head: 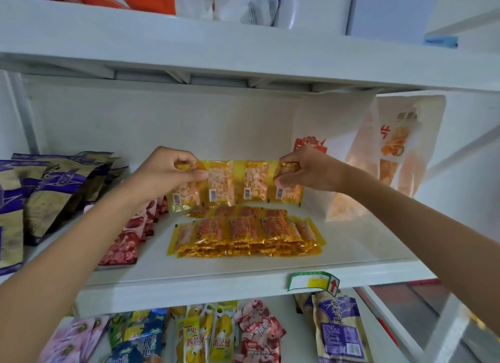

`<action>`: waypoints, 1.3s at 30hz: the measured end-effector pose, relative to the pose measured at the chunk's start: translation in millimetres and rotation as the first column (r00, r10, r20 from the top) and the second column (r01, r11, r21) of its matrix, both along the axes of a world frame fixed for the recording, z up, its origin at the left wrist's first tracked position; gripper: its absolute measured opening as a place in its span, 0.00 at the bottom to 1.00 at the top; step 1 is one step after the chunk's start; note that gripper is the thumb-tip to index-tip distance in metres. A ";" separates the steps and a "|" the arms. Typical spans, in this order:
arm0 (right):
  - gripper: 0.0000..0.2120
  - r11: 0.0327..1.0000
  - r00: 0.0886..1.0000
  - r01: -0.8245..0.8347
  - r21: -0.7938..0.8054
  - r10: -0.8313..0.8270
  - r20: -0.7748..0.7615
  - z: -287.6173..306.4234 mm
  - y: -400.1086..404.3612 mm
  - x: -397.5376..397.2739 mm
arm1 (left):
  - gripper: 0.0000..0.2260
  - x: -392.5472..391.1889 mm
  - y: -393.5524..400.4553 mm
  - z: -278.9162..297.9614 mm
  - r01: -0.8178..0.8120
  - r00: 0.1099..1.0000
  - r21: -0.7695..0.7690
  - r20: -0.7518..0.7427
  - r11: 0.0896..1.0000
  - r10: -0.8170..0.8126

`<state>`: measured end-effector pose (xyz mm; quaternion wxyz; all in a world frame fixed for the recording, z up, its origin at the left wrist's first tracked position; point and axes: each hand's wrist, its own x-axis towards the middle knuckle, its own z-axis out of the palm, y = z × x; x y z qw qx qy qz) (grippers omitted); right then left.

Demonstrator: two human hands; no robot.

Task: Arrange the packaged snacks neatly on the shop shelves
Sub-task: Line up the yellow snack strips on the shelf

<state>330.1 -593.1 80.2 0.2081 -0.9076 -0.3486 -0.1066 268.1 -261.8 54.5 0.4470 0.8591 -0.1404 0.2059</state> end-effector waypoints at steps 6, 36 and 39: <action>0.09 0.985 0.979 -0.048 0.169 0.080 -0.188 -3.7 -13.2 -4.7 | 0.12 -5.9 -3.8 -2.7 -0.056 0.997 -0.173 -0.065 0.983 0.045; 0.24 0.983 0.943 0.042 -0.176 0.020 0.333 -138.6 -40.2 -63.1 | 0.23 -38.4 -6.6 -109.3 -0.057 0.966 0.565 0.240 0.823 -0.098; 0.26 0.978 0.952 0.076 -0.196 -0.012 0.305 -140.4 -40.3 -64.6 | 0.22 -31.2 -8.0 -113.2 -0.018 0.975 0.559 0.195 0.829 -0.110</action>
